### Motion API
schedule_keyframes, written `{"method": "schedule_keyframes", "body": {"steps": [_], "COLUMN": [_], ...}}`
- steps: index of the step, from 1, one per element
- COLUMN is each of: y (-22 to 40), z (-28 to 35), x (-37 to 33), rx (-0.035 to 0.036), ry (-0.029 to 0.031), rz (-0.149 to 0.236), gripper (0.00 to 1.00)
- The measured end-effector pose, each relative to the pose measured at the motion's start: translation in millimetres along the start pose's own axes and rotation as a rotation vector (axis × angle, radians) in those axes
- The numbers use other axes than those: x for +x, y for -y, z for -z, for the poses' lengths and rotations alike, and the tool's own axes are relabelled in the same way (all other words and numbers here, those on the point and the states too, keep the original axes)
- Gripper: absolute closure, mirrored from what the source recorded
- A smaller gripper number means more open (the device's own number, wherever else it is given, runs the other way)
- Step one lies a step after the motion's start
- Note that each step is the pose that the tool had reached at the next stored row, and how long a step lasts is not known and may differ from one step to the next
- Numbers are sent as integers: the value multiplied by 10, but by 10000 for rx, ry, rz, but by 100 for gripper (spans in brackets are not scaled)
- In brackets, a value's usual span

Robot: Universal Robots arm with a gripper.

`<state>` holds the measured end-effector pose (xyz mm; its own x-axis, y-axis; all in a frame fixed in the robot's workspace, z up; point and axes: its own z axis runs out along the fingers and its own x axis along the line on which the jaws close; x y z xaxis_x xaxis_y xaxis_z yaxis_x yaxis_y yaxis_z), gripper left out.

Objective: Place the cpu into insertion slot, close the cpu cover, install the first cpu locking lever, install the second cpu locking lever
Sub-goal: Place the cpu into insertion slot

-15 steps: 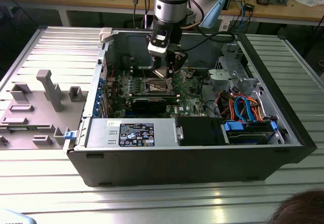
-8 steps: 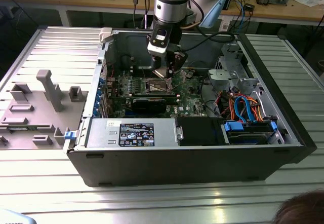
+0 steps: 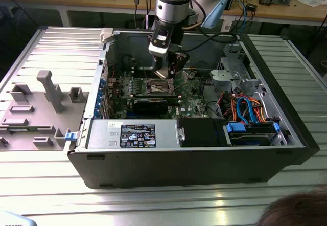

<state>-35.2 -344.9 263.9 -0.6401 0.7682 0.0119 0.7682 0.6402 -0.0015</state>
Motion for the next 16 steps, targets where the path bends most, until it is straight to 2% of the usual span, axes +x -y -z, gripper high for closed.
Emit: {"method": "schedule_keyframes", "body": {"steps": [13, 16], "y": [0, 0], "z": [-1, -3], "x": [0, 0], "rx": [-3, -4], "ry": [-1, -1], "rz": [-187, -355], "gripper": [46, 46]}}
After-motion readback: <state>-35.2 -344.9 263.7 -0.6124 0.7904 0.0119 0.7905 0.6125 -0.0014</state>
